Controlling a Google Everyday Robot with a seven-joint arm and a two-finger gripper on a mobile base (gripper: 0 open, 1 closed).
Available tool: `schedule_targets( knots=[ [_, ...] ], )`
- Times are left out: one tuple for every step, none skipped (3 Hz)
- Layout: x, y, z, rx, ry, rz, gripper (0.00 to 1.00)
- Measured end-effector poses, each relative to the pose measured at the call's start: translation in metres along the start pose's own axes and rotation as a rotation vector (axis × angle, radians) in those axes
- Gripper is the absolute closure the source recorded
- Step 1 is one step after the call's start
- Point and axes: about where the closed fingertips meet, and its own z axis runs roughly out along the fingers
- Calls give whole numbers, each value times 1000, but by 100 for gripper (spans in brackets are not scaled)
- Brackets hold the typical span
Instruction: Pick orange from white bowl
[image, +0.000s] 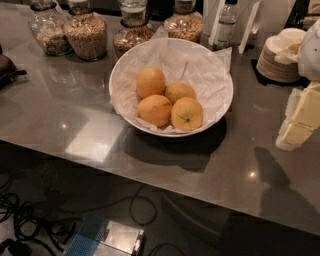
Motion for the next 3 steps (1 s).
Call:
schedule_targets(
  knots=[
    [-25, -3, 10, -26, -86, -25, 0],
    [-53, -8, 19, -45, -176, -48, 0],
    [-83, -13, 31, -68, -254, -74, 0]
  ],
)
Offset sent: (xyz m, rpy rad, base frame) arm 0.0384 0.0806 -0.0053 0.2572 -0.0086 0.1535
